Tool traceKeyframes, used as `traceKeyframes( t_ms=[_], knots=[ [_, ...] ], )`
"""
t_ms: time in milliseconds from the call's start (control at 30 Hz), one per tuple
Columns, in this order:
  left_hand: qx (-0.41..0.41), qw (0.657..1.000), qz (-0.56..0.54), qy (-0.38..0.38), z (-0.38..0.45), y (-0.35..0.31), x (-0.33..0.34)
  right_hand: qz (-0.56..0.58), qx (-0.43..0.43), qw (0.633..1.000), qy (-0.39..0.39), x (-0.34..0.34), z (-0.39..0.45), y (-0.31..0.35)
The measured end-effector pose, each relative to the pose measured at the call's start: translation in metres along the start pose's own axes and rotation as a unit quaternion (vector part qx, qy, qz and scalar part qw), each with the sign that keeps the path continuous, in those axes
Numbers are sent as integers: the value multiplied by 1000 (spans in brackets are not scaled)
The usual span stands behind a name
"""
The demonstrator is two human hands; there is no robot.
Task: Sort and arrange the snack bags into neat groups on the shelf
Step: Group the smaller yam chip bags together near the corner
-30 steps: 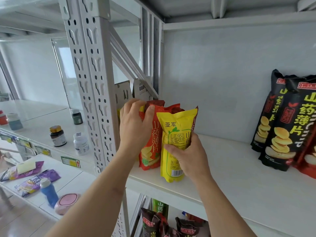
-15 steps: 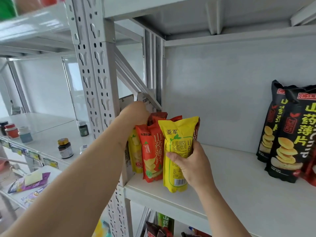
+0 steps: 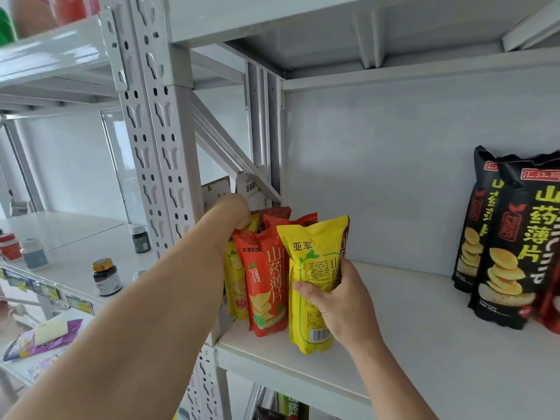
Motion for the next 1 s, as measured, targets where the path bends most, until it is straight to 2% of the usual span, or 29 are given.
traceKeyframes(
  t_ms=[100, 200, 300, 400, 467, 567, 700, 867, 933, 1000],
  knots=[
    [8, 1000, -2, -9, -2, 2, -4, 3, -1, 1000, 7, 0, 0, -2],
    [21, 997, -49, -47, -8, 1, -20, 5, -2, 1000, 10, 1, 0, -3],
    [33, 985, -116, -121, -21, -5, -43, 11, -2, 1000, 12, -1, 2, -2],
    [57, 960, -142, -233, -39, -12, -70, 18, -7, 1000, 11, -4, 3, 0],
    [85, 930, -145, -327, -50, -16, -85, 20, -12, 1000, 7, -6, 5, 2],
    [135, 855, -155, -476, -60, -20, -100, 25, -18, 1000, 6, -12, 6, 8],
    [179, 766, -167, -594, -71, -27, -113, 28, -21, 999, 0, -24, 4, 13],
    [236, 676, -214, -665, -92, -45, -125, 29, -24, 999, -14, -39, 2, 13],
    [272, 673, -258, -638, -102, -54, -129, 28, -24, 999, -23, -46, -1, 13],
    [290, 695, -306, -583, -111, -62, -132, 25, -24, 999, -31, -54, -3, 11]
  ],
)
Point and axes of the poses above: each hand's wrist, its own z-axis towards the middle knuckle, its own x-axis out of the palm, y = z × x, the point moved 2 cm from there along z, towards the middle knuckle, and after that the axes turned 15 degrees about -z, right-handed, at the moved point
